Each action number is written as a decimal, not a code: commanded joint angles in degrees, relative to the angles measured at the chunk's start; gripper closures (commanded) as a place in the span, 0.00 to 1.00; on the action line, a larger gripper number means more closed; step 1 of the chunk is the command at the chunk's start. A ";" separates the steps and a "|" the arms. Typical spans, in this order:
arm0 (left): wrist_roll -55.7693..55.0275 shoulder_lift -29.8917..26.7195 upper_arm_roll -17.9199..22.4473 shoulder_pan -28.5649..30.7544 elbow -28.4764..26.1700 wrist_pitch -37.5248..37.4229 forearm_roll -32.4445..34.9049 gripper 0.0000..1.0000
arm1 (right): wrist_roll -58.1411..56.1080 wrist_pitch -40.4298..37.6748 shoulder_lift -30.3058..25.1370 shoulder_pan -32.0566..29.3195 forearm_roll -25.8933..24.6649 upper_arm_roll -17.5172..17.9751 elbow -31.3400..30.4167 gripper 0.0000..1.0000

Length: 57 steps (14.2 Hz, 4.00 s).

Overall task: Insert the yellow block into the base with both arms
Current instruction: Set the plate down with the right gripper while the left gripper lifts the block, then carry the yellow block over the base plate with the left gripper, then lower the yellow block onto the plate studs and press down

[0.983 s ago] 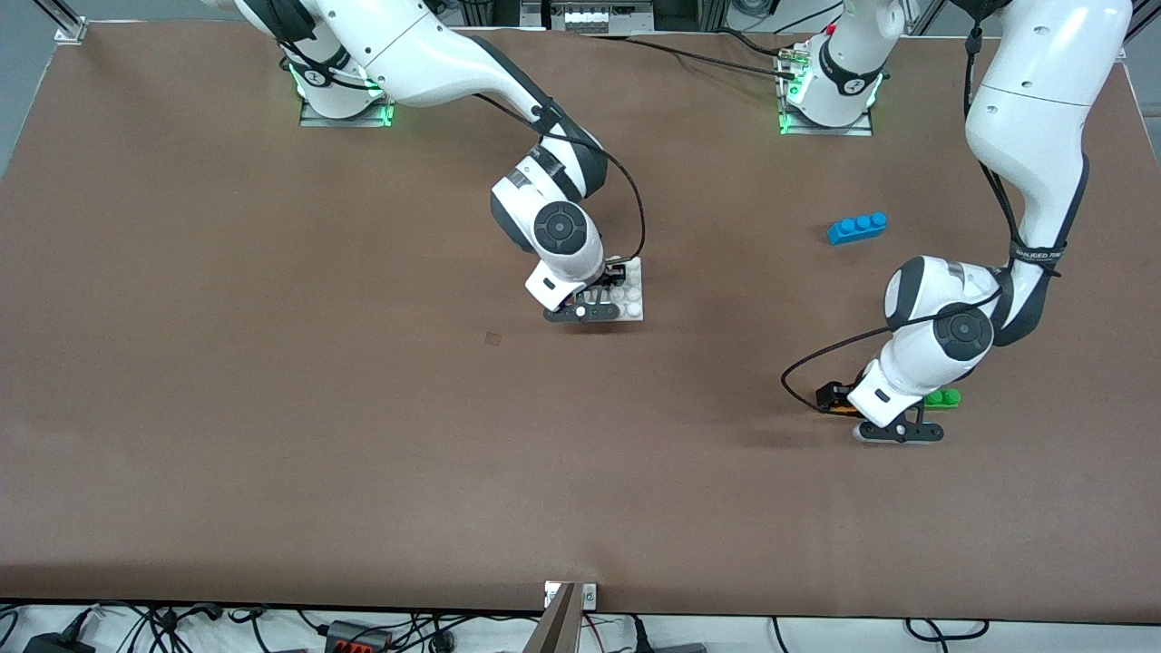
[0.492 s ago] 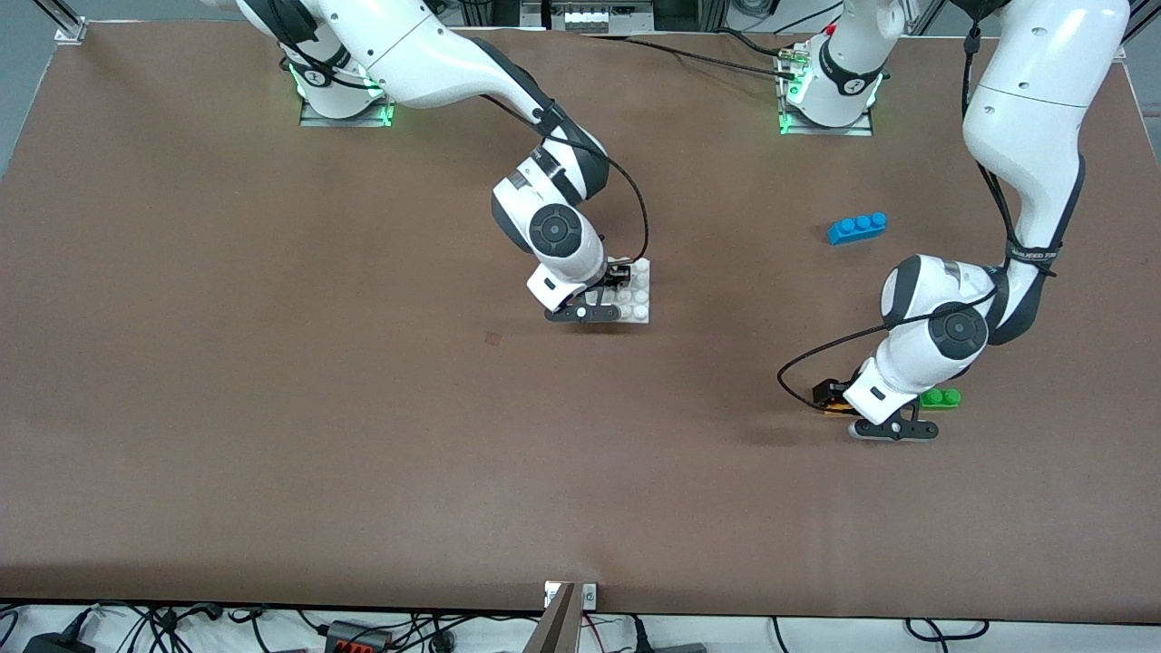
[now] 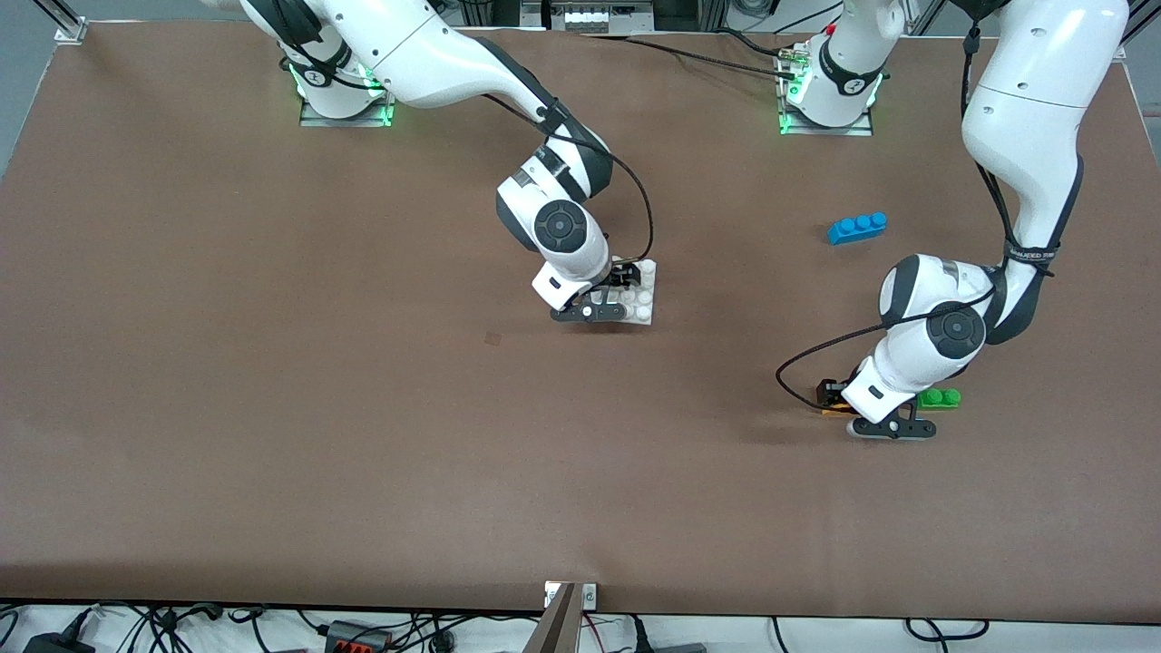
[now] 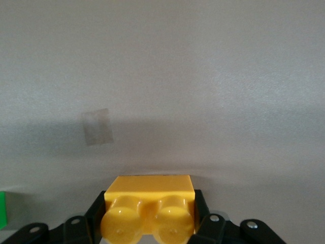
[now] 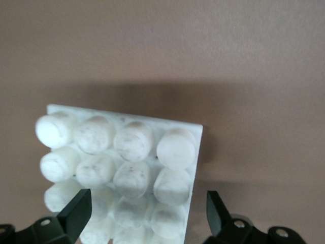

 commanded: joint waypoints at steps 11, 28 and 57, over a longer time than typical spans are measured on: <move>-0.34 -11.39 -9.22 0.63 -6.79 -4.64 1.31 0.45 | -16.03 -40.78 -24.40 -2.79 -16.29 -14.92 0.08 0.00; -27.39 -11.23 -22.08 -12.46 -1.43 -13.27 5.32 0.46 | -53.51 -46.15 -51.40 -44.63 -7.32 -10.20 -9.85 0.00; -50.88 -3.84 -19.26 -22.31 -7.23 -4.48 25.74 0.46 | -48.32 -49.06 -50.97 -46.31 -10.22 -7.02 -9.68 0.00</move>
